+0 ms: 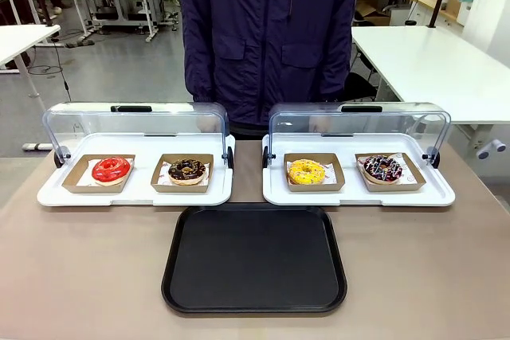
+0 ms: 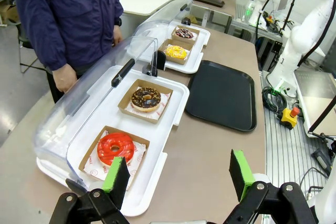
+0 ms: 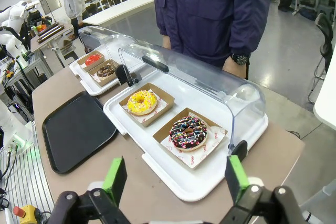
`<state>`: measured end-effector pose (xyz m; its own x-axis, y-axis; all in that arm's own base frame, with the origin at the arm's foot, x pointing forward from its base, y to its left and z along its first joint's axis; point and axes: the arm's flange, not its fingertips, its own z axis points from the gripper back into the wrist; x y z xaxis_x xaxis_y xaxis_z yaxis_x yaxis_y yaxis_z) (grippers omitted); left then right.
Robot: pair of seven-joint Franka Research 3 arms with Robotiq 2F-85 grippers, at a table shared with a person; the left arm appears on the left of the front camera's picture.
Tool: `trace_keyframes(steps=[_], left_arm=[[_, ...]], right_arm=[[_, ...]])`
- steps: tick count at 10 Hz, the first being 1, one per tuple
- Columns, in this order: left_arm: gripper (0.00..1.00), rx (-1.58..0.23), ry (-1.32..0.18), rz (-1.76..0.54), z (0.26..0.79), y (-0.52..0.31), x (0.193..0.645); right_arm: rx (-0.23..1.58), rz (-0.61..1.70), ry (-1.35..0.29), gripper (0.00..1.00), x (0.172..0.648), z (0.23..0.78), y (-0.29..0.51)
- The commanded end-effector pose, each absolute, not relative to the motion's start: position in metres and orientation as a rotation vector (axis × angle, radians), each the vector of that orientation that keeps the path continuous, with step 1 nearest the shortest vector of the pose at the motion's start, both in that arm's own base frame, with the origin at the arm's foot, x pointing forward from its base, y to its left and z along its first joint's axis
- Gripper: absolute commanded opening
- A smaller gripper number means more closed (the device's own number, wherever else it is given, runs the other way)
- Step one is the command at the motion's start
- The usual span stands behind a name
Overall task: Move the fourth donut from the left to the tray.
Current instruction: Pick up the Paper togo box containing the Donut indicated by the person and place it on the Handle tray.
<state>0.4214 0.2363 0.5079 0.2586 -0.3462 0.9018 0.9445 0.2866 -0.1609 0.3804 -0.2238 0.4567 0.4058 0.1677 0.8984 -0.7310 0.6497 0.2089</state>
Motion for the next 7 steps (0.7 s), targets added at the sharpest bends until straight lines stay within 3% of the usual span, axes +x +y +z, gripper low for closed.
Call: trace_keyframes(steps=[1, 7], left_arm=[[1.00, -0.829, -0.876, -1.029, 0.5096, 0.2337, 0.4178], [1.00, -0.829, -0.876, -1.029, 0.5096, 0.2337, 0.4178]], right_arm=[[0.657, 0.636, -1.037, 1.00, 0.3843, 0.4566, -0.2249], [0.657, 0.636, -1.037, 1.00, 0.3843, 0.4566, -0.2249]])
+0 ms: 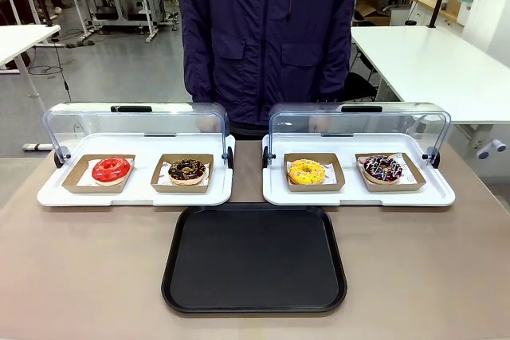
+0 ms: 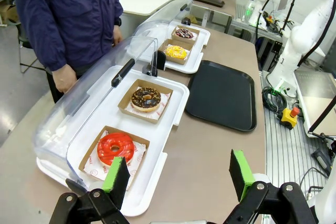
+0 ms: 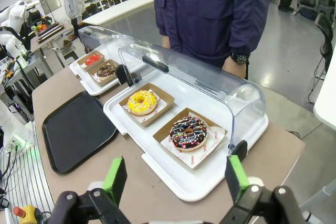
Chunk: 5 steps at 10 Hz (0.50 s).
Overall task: Move the fourth donut from the left to the tray.
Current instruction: Pick up the Paper togo box containing the Donut indicated by the person and place it on the Handle tray.
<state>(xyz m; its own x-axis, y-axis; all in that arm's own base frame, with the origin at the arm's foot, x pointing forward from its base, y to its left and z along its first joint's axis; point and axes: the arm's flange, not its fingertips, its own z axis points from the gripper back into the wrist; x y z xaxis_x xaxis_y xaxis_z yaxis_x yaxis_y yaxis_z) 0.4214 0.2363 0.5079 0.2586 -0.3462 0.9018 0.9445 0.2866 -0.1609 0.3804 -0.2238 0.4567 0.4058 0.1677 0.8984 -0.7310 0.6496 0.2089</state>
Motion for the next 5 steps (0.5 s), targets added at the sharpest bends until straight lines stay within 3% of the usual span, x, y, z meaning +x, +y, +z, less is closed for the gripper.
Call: trace_keyframes(steps=[1, 5], left_arm=[[1.00, -0.829, -0.876, -1.029, 0.5096, 0.2337, 0.4178], [1.00, -0.829, -0.876, -1.029, 0.5096, 0.2337, 0.4178]], right_arm=[[0.657, 0.636, -1.037, 1.00, 0.3843, 0.4566, -0.2249], [0.657, 0.636, -1.037, 1.00, 0.3843, 0.4566, -0.2249]])
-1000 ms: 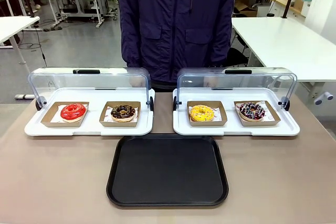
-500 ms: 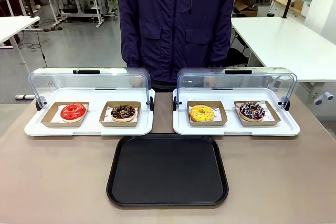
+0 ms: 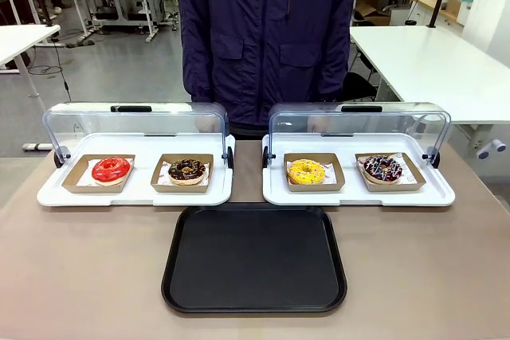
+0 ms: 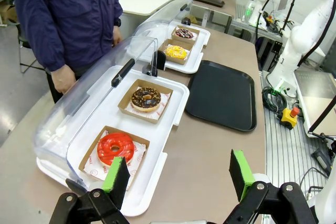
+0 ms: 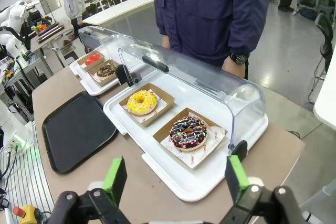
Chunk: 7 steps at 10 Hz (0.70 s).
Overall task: Move the fourth donut from the left to the tray.
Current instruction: Pick up the Paper togo box containing the Donut indicated by the person and place it on the Handle tray.
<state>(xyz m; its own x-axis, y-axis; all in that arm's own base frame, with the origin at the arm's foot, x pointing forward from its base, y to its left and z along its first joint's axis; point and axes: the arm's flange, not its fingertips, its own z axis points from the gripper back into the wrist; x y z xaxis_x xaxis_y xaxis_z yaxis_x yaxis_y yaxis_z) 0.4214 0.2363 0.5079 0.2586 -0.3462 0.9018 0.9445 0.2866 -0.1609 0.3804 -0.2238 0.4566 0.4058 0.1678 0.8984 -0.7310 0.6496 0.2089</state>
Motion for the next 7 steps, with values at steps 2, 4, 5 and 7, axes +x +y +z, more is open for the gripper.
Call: trace_keyframes(steps=[2, 4, 5, 7], left_arm=[[1.00, -0.829, -0.876, -1.029, 0.5096, 0.2337, 0.4178], [1.00, -0.829, -0.876, -1.029, 0.5096, 0.2337, 0.4178], [1.00, -0.829, -0.876, -1.029, 0.5096, 0.2337, 0.4178], [1.00, -0.829, -0.876, -1.029, 0.5096, 0.2337, 0.4178]], right_arm=[[0.657, 0.636, -1.037, 1.00, 0.3843, 0.4566, -0.2249], [0.657, 0.636, -1.037, 1.00, 0.3843, 0.4566, -0.2249], [0.657, 0.636, -1.037, 1.00, 0.3843, 0.4566, -0.2249], [0.657, 0.636, -1.037, 1.00, 0.3843, 0.4566, -0.2249]])
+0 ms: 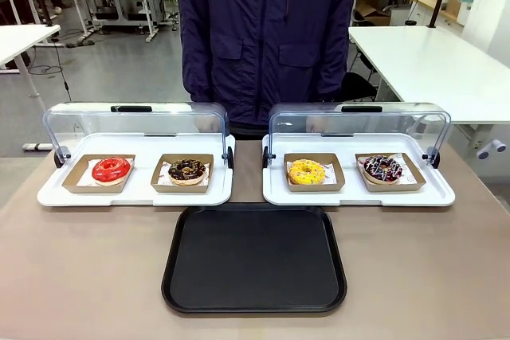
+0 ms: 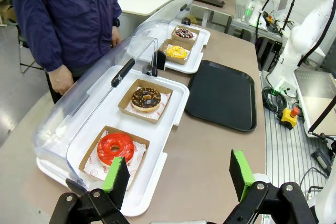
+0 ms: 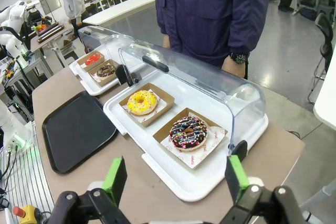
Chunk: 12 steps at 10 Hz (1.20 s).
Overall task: Move the fourth donut from the left to the tray.
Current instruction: Pick up the Paper togo box containing the Donut indicated by the person and place it on the Handle tray.
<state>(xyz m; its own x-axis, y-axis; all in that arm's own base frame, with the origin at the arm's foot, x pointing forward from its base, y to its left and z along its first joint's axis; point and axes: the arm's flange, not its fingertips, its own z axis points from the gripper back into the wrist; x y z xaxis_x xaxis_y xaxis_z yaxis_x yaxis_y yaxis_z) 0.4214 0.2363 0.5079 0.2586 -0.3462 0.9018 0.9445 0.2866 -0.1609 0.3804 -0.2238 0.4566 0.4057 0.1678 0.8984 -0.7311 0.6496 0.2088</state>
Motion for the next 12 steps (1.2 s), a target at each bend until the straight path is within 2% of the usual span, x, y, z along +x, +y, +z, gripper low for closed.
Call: trace_keyframes(steps=[1, 12], left_arm=[[1.00, -0.829, -0.876, -1.029, 0.5096, 0.2337, 0.4178], [1.00, -0.829, -0.876, -1.029, 0.5096, 0.2337, 0.4178]], right_arm=[[0.657, 0.636, -1.037, 1.00, 0.3843, 0.4566, -0.2249], [0.657, 0.636, -1.037, 1.00, 0.3843, 0.4566, -0.2249]])
